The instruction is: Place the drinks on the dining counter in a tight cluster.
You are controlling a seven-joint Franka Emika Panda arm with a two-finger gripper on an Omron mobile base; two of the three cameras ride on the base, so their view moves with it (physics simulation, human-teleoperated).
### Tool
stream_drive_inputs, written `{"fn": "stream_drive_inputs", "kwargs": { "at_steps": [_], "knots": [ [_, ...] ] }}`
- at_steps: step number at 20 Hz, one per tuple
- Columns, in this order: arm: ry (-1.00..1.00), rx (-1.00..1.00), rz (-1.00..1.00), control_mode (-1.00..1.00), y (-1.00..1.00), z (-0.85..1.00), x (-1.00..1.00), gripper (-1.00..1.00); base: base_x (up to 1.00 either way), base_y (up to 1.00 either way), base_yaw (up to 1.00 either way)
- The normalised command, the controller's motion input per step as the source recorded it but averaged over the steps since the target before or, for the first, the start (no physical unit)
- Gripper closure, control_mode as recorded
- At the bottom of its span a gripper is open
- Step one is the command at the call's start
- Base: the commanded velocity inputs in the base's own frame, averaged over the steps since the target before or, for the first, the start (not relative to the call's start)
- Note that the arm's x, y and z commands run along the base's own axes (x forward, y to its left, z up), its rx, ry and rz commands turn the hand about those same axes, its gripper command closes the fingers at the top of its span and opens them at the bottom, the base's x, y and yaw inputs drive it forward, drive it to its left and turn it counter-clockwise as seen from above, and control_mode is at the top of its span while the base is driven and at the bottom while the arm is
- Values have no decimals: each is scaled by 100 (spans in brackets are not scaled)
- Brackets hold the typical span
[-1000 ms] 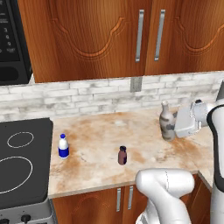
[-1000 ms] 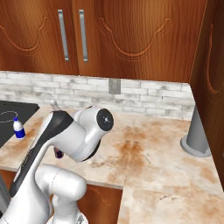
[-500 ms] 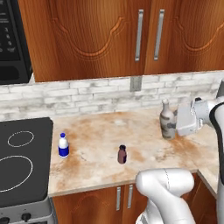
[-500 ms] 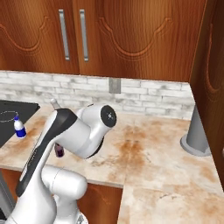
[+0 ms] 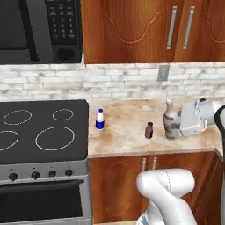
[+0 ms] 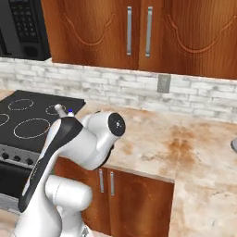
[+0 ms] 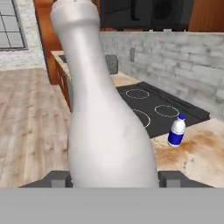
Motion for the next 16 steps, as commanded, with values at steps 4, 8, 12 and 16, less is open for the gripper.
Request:
{"fn": "stream_drive_inputs", "kwargs": {
  "at_steps": [4, 8, 12, 16],
  "knots": [
    [0, 0, 0, 100, 0, 0, 0, 100, 0, 49, 95],
    [0, 0, 0, 100, 0, 0, 0, 100, 0, 16, 100],
    [0, 0, 0, 100, 0, 0, 0, 100, 0, 12, 100],
    [0, 0, 0, 100, 0, 0, 0, 100, 0, 13, 100]
  ]
}}
